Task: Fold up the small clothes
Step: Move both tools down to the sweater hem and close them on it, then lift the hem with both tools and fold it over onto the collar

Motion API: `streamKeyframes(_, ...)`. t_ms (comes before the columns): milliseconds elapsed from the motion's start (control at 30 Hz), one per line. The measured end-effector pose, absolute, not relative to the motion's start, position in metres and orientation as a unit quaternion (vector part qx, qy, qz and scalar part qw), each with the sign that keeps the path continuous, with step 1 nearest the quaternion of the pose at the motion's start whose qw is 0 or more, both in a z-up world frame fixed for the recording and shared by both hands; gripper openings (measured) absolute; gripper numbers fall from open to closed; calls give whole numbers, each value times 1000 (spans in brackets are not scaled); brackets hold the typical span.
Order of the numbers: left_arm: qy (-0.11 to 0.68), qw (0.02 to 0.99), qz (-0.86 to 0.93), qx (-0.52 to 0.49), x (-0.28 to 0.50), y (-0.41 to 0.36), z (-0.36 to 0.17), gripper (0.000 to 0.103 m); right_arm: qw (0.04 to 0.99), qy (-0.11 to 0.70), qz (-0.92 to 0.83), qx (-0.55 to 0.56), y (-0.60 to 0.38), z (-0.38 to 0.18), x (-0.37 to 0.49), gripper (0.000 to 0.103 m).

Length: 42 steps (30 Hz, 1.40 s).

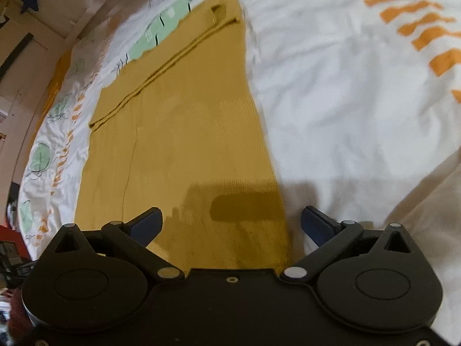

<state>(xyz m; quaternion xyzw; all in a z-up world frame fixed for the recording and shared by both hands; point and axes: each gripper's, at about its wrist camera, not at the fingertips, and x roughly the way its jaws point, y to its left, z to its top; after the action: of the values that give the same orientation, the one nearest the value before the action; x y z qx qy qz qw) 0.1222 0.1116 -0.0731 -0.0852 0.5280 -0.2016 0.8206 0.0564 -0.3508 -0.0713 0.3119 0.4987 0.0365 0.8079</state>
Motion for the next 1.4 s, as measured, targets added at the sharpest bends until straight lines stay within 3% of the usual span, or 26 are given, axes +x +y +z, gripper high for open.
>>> streamKeyframes(600,529,820,-201,-83,123,112,-73,64,759,523,148,359,-367,-80,58,103)
streamKeyframes(667,529,820,-200,-86,123,112,-74,63,760,518,150,362,-368,-79,57,95)
streamKeyframes(700,529,821,-198,-86,122,112,-74,62,762,516,151,362,-368,-79,56,88)
streamKeyframes(733,528,822,-196,-86,122,112,-74,59,762,512,152,365,-368,-79,54,68)
streamKeyframes(767,527,824,-191,-85,121,113,-73,53,760,509,153,373,-369,-81,53,57)
streamKeyframes(933,521,831,-177,-88,119,115,-72,34,772,486,145,383,-372,-79,46,48)
streamKeyframes(1133,513,836,-173,-88,118,115,-70,17,780,455,141,406,-380,-75,39,51)
streamKeyframes(1200,508,839,-171,-92,117,116,-70,7,784,453,137,402,-379,-73,38,53)
streamKeyframes(1400,497,845,-172,-101,115,120,-67,6,789,461,132,384,-376,-70,37,52)
